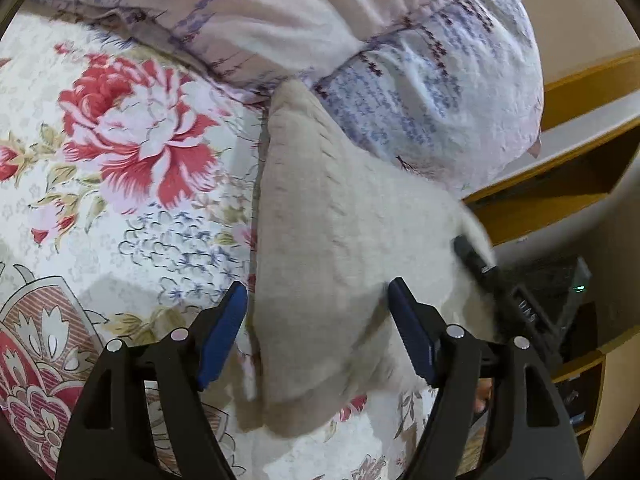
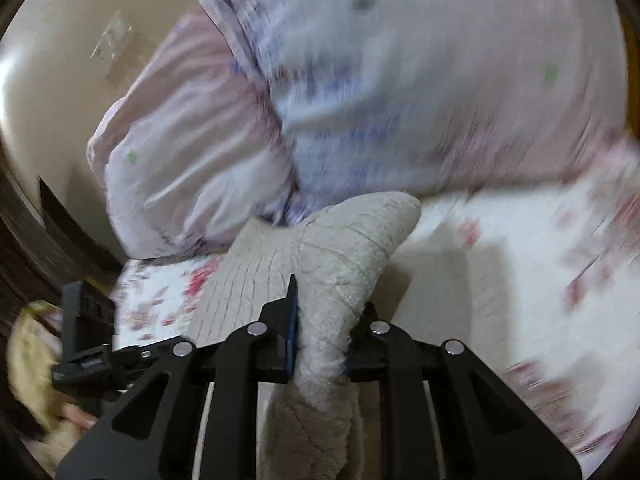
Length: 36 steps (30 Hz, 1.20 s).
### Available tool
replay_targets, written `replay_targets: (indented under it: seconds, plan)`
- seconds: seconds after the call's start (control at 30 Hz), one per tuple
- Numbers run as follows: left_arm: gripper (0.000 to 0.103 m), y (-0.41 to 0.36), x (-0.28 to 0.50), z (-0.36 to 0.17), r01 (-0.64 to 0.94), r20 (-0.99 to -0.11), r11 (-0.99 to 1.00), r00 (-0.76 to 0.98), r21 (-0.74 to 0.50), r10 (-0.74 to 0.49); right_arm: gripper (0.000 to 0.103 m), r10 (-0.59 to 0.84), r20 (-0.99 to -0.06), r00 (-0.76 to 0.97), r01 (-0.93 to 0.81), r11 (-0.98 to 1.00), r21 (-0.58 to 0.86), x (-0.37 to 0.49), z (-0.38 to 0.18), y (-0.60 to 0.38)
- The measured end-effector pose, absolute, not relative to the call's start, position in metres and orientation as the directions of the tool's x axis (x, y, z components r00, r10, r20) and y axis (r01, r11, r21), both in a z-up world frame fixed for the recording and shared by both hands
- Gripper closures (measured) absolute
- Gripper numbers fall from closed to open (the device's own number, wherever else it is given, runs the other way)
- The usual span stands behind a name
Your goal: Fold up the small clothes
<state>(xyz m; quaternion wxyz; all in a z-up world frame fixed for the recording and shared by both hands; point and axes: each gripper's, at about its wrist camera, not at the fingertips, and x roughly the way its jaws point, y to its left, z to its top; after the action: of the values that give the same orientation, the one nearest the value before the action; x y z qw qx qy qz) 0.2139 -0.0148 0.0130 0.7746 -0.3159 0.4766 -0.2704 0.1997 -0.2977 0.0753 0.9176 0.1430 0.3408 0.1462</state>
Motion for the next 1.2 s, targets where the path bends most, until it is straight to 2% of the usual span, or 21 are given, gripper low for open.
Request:
replay_targets:
  seconds: [0.07,0.17,0.27,0.4,0.47,0.53,0.57,0.6,0.7,0.73,0.83,0.97,1.07,1.1,1.13,1.2]
  plan:
    - [0.03,-0.023,0.214,0.015,0.142,-0.573,0.661,0.389,-0.737,-0.722,0.087,0.266,-0.588,0.764,-0.133,0.956,0.26,0.192,0.086,-0.307]
    - [0.03,-0.034,0.214,0.015,0.169,-0.571,0.657,0.367,-0.735,-0.734,0.087,0.174,-0.639,0.75,-0.062,0.979,0.194,0.193,0.074,-0.325]
    - [0.03,-0.042,0.212,0.016,0.195,-0.572,0.653,0.345,-0.732,-0.744,0.087,0.152,-0.641,0.753,-0.076,0.986,0.146,0.189,0.066,-0.326]
    - [0.03,-0.047,0.211,0.017,0.218,-0.582,0.664,0.34,-0.715,-0.738,0.087,0.183,-0.569,0.802,-0.134,0.983,0.127,0.181,0.077,-0.32]
    - [0.03,-0.048,0.21,0.018,0.228,-0.581,0.663,0.338,-0.713,-0.741,0.086,0.172,-0.598,0.783,-0.113,0.984,0.135,0.19,0.069,-0.325]
    - [0.031,-0.049,0.21,0.018,0.228,-0.581,0.66,0.331,-0.716,-0.744,0.08,0.144,-0.697,0.702,-0.048,0.987,0.156,0.207,0.046,-0.337]
    - [0.031,-0.048,0.209,0.018,0.231,-0.579,0.657,0.326,-0.717,-0.747,0.076,0.142,-0.75,0.646,-0.003,0.983,0.184,0.214,0.031,-0.346]
    - [0.031,-0.048,0.208,0.019,0.235,-0.576,0.654,0.325,-0.719,-0.75,0.065,0.156,-0.765,0.624,0.034,0.974,0.226,0.214,0.023,-0.356]
    - [0.031,-0.045,0.206,0.019,0.236,-0.573,0.65,0.323,-0.722,-0.753,0.05,0.188,-0.713,0.675,0.082,0.942,0.325,0.192,0.03,-0.378]
    - [0.031,-0.044,0.205,0.018,0.232,-0.571,0.648,0.321,-0.726,-0.755,0.048,0.215,-0.695,0.686,0.08,0.927,0.366,0.183,0.033,-0.385]
    - [0.033,-0.041,0.2,0.018,0.219,-0.566,0.644,0.328,-0.733,-0.756,0.048,0.309,-0.647,0.697,0.047,0.881,0.471,0.154,0.039,-0.398]
    - [0.037,-0.042,0.192,0.018,0.22,-0.573,0.652,0.331,-0.725,-0.749,0.048,0.325,-0.654,0.683,0.024,0.885,0.465,0.127,0.037,-0.394]
    - [0.042,-0.044,0.187,0.016,0.218,-0.586,0.663,0.328,-0.716,-0.741,0.055,0.338,-0.662,0.669,0.009,0.887,0.462,0.116,0.033,-0.385]
    - [0.044,-0.045,0.185,0.015,0.217,-0.592,0.667,0.324,-0.712,-0.738,0.063,0.336,-0.666,0.665,0.009,0.889,0.458,0.114,0.031,-0.383]
    - [0.049,-0.046,0.184,0.014,0.216,-0.597,0.671,0.323,-0.71,-0.735,0.076,0.336,-0.677,0.655,0.008,0.892,0.451,0.114,0.027,-0.381]
    - [0.06,-0.05,0.183,0.01,0.213,-0.611,0.68,0.309,-0.702,-0.728,0.091,0.337,-0.689,0.641,0.006,0.896,0.444,0.114,0.022,-0.377]
